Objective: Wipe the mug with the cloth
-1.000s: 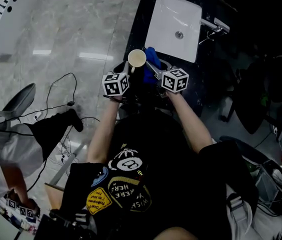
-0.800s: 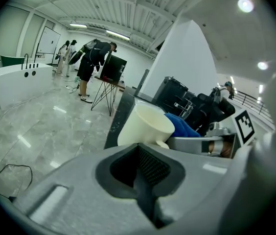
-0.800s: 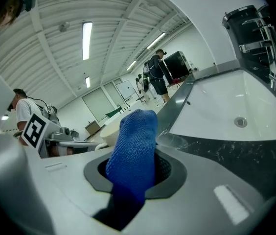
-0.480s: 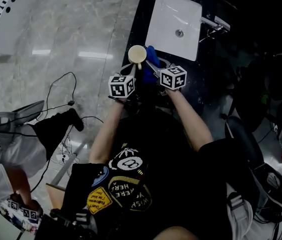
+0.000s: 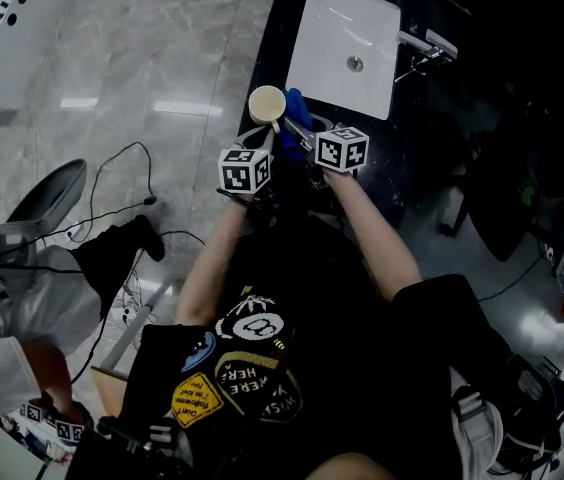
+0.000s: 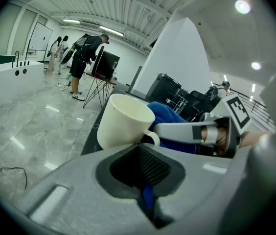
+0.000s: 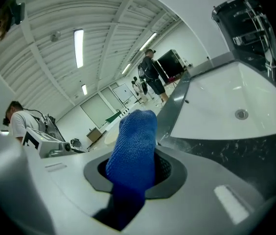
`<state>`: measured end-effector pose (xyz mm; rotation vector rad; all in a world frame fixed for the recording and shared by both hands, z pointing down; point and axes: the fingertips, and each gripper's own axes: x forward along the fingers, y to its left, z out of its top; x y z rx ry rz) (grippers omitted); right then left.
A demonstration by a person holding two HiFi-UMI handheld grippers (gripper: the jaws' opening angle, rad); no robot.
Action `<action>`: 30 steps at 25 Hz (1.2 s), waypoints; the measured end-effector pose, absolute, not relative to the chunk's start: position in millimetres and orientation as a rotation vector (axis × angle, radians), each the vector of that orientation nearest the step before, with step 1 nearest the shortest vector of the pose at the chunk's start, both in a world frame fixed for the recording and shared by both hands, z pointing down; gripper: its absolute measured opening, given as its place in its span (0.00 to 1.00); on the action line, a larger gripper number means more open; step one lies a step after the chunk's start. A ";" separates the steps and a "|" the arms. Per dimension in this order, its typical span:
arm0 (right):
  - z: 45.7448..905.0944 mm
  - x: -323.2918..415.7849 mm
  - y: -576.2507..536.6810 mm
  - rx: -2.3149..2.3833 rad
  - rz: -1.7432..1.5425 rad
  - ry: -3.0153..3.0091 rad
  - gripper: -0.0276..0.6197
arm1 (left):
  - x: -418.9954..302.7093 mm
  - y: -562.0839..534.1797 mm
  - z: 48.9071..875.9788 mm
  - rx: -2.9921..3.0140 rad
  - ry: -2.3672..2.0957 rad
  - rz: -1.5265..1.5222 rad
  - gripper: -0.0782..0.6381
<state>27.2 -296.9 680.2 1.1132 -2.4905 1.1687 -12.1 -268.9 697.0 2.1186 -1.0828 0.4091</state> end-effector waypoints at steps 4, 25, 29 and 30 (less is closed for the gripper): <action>697.9 27.6 -292.8 1.067 1.136 -2.438 0.19 | -12.9 -271.4 695.6 2.119 -1.088 0.402 0.12; 686.1 31.0 -333.7 1.016 1.104 -2.489 0.19 | -52.2 -286.1 691.4 2.050 -1.197 0.372 0.12; 653.0 37.5 -373.9 1.138 1.189 -2.619 0.19 | -51.9 -288.1 689.3 2.047 -1.192 0.371 0.12; 651.3 34.7 -379.5 1.120 1.164 -2.620 0.19 | -51.1 -288.4 688.8 2.049 -1.190 0.374 0.12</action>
